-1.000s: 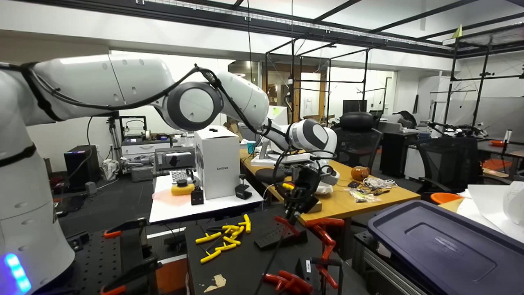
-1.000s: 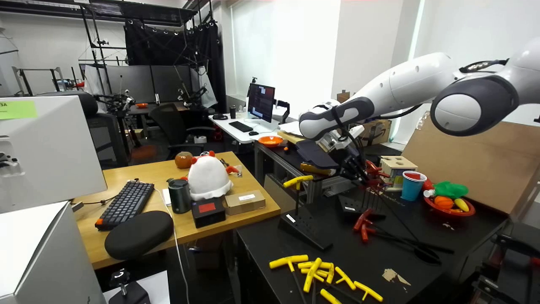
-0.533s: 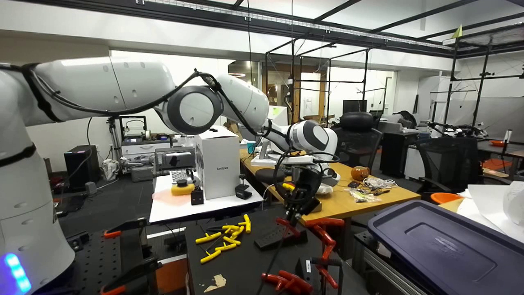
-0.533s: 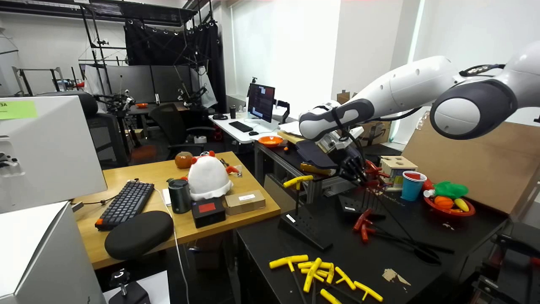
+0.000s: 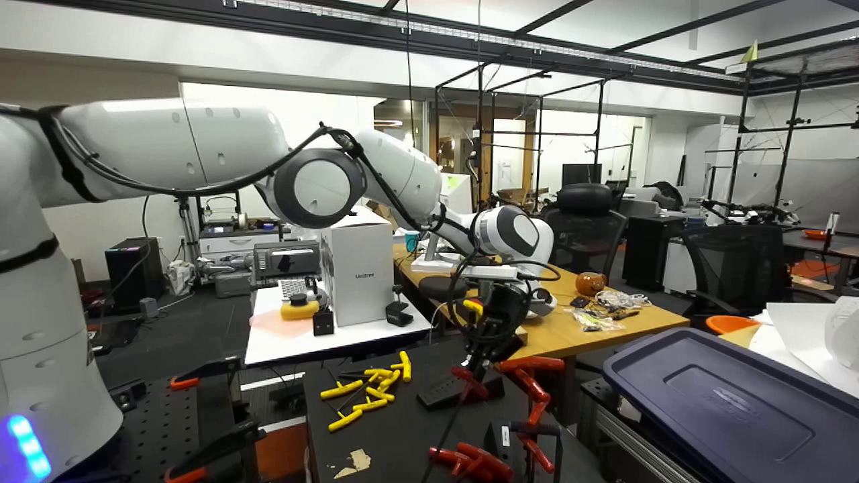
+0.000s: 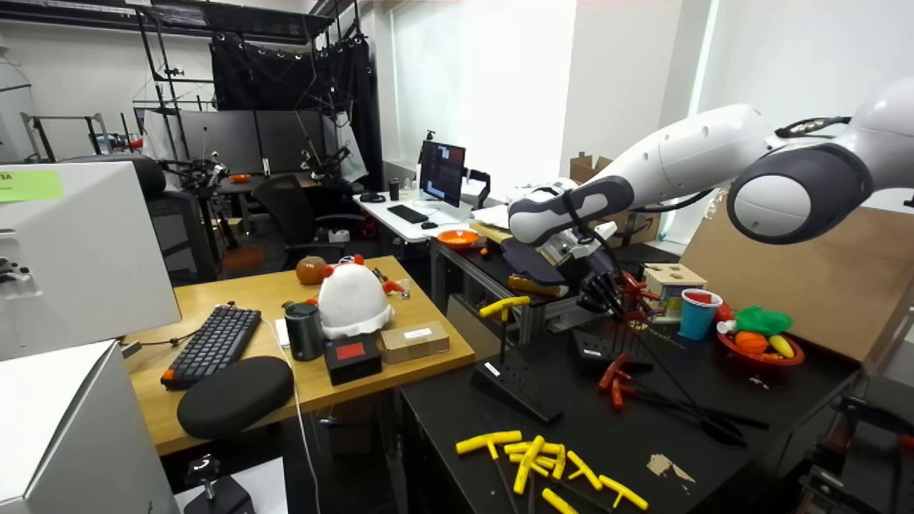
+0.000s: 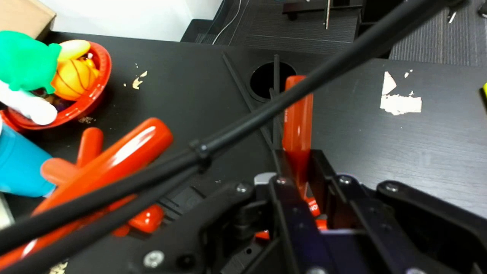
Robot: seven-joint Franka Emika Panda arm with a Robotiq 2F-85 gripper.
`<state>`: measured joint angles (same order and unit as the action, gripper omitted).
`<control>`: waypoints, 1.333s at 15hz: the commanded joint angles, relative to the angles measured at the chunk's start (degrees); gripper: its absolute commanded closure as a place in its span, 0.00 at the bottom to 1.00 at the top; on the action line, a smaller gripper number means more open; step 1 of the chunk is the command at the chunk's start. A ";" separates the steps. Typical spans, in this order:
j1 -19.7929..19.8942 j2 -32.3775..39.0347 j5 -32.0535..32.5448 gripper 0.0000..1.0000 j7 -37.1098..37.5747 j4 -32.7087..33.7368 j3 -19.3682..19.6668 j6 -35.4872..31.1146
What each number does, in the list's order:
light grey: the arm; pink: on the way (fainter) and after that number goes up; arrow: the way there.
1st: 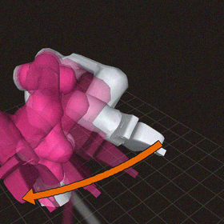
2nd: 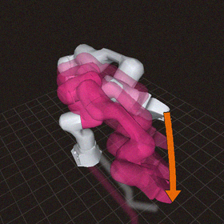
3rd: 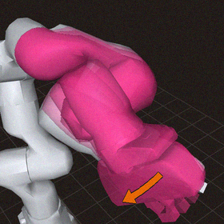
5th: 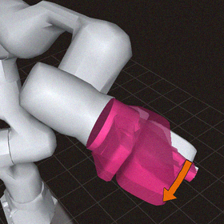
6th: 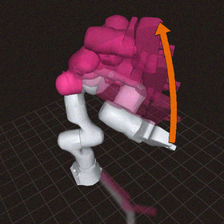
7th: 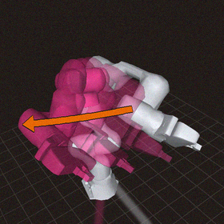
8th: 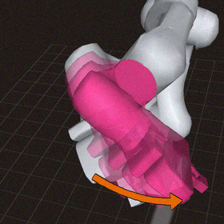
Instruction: Pick up the orange object tool and put it on the table
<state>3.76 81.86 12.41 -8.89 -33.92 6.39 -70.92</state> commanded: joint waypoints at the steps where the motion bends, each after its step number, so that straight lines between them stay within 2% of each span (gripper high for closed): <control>1: 0.63 1.71 -0.02 0.95 -3.14 2.51 -0.24 1.28; 7: 0.71 2.70 -0.11 0.95 -5.89 2.83 -0.21 2.04; 8: 0.92 3.86 0.01 0.95 -6.35 4.91 -0.40 3.09; 9: 0.90 1.98 -0.01 0.67 -5.83 1.87 -0.64 1.96; 10: 0.92 2.06 0.01 0.56 -6.04 2.07 -0.65 1.98; 17: 1.58 2.05 -0.39 0.05 -7.34 3.19 -0.91 2.13; 18: 1.74 2.05 -0.49 0.00 -7.35 3.48 -0.97 2.06; 20: 2.19 2.05 -0.93 0.00 -7.25 4.36 -1.17 2.07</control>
<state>4.92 83.91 12.35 -15.17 -32.00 6.17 -70.63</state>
